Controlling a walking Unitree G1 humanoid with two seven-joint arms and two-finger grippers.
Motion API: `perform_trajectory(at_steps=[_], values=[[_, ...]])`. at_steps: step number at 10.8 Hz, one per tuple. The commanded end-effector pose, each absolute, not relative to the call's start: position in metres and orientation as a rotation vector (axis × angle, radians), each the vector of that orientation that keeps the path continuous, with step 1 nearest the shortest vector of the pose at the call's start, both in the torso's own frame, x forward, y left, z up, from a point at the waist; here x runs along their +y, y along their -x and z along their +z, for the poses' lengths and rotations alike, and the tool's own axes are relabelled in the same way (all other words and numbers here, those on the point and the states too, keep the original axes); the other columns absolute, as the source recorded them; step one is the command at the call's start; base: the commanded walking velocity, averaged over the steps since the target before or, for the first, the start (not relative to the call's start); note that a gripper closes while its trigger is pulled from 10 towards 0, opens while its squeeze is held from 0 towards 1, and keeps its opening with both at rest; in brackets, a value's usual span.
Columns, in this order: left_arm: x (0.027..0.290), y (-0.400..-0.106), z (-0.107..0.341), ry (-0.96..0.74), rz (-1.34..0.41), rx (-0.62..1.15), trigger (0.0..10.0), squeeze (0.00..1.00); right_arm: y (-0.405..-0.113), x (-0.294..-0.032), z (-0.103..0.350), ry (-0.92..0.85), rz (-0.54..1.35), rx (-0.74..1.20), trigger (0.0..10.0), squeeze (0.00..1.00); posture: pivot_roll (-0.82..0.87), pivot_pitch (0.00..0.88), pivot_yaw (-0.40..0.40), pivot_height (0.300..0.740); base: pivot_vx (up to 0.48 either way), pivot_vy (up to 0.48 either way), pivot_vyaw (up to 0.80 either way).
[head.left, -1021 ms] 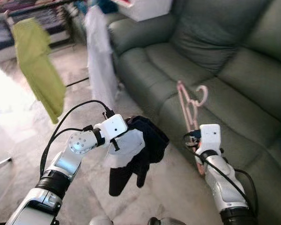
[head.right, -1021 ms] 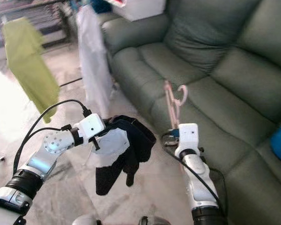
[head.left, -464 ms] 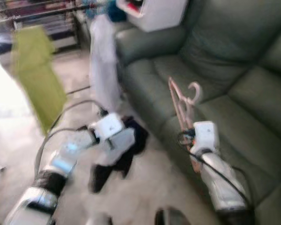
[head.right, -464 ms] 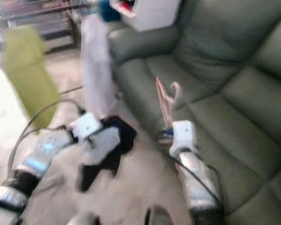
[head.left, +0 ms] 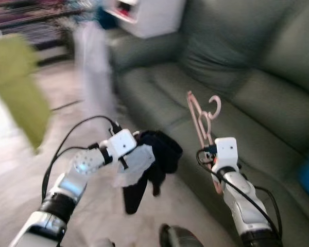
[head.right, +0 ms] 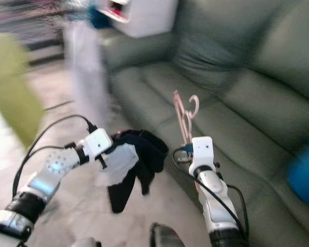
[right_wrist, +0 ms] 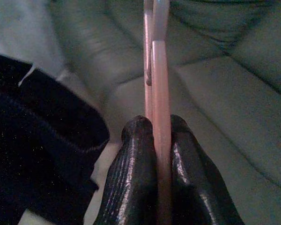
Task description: Hang hanger
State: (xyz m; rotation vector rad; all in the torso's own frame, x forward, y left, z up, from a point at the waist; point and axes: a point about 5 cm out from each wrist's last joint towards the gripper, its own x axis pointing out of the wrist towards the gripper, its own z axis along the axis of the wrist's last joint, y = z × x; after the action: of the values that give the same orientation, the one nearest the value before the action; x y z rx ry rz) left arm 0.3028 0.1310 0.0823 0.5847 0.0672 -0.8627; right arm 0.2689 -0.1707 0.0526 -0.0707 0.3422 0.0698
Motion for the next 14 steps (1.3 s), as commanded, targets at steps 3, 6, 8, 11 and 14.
perform_trajectory(at_steps=[3, 6, 8, 11, 14], values=[[0.13, -0.307, 0.094, -0.585, -0.863, 0.026, 10.0, 0.0, -0.27, -0.172, 0.058, 0.069, 0.058, 0.321, 10.0, 0.0, -0.07, 0.053, -0.03, 0.74, 0.0, 0.364, -0.73], [0.125, -0.306, 0.095, -0.574, -0.868, 0.01, 10.0, 0.0, -0.269, -0.171, 0.057, 0.07, 0.06, 0.316, 10.0, 0.0, -0.07, 0.054, -0.031, 0.74, 0.0, 0.476, 0.0], [0.119, -0.302, 0.098, -0.564, -0.861, -0.041, 10.0, 0.0, -0.27, -0.171, 0.059, 0.069, 0.06, 0.305, 10.0, 0.0, -0.06, 0.056, -0.031, 0.74, 0.0, 0.219, 0.0], [0.112, -0.295, 0.095, -0.51, -0.87, -0.049, 10.0, 0.0, -0.27, -0.169, 0.059, 0.062, 0.062, 0.302, 10.0, 0.0, -0.06, 0.056, -0.028, 0.74, 0.0, 0.0, 0.0], [0.125, -0.303, 0.099, -0.607, -0.778, -0.078, 10.0, 0.0, -0.27, -0.177, 0.06, 0.092, 0.088, 0.313, 10.0, 0.0, -0.06, 0.059, -0.03, 0.74, 0.0, 0.0, 0.0]])
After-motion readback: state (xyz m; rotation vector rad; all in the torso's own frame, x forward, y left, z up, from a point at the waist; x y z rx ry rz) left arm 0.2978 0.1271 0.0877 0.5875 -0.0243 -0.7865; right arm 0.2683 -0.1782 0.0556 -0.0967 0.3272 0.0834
